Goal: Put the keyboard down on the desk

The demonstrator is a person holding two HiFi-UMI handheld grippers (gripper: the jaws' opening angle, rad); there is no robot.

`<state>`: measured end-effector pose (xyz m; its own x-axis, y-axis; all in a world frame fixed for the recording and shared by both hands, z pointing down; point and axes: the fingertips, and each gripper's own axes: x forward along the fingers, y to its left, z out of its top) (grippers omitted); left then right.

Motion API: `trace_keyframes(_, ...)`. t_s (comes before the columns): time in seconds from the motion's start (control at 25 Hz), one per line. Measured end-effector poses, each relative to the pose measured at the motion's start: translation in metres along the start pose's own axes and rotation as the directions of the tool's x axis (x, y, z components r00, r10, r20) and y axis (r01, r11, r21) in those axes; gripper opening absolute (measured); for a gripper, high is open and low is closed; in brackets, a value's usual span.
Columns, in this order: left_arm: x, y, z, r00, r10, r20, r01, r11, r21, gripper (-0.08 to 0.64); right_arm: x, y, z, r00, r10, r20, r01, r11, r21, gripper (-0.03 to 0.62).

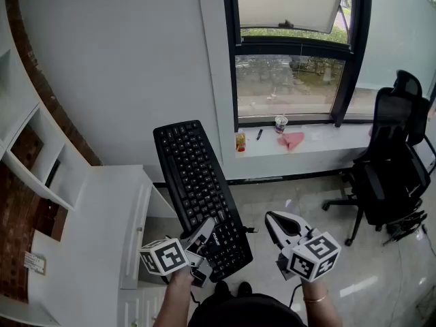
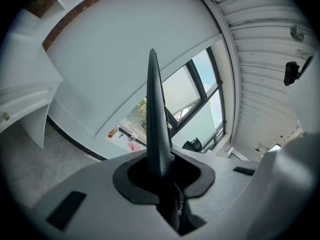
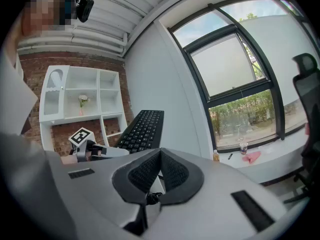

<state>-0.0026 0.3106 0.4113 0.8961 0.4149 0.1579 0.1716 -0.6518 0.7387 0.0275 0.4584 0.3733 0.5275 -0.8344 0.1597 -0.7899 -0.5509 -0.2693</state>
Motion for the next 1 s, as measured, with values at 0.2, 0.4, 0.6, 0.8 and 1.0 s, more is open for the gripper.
trace_keyframes(0.2, 0.008, 0.001, -0.007, 1.000, 0.026, -0.015, -0.026, 1.000, -0.002, 0.075, 0.003, 0.000, -0.009, 1.000, 0.016, -0.020, -0.016, 1.000, 0.013, 0.005)
trace_keyframes(0.4, 0.003, -0.001, -0.007, 0.999, 0.038, 0.010, -0.038, 0.999, -0.011, 0.074, 0.007, 0.002, -0.015, 0.997, 0.074, -0.032, -0.074, 0.997, 0.030, 0.005)
trace_keyframes(0.6, -0.015, 0.008, 0.002, 0.995, 0.088, 0.050, -0.088, 0.996, -0.009, 0.075, 0.019, 0.014, -0.017, 0.989, 0.142, -0.030, -0.141, 0.989, 0.038, 0.005)
trace_keyframes(0.8, -0.042, 0.026, 0.014, 0.981, 0.158, 0.112, -0.155, 0.987, -0.034, 0.075, 0.045, 0.029, -0.022, 0.973, 0.226, -0.046, -0.223, 0.972, 0.075, 0.005)
trace_keyframes(1.0, -0.075, 0.057, 0.035, 0.958, 0.226, 0.175, -0.216, 0.974, -0.073, 0.074, 0.089, 0.061, -0.028, 0.941, 0.327, -0.085, -0.320, 0.943, 0.086, 0.005)
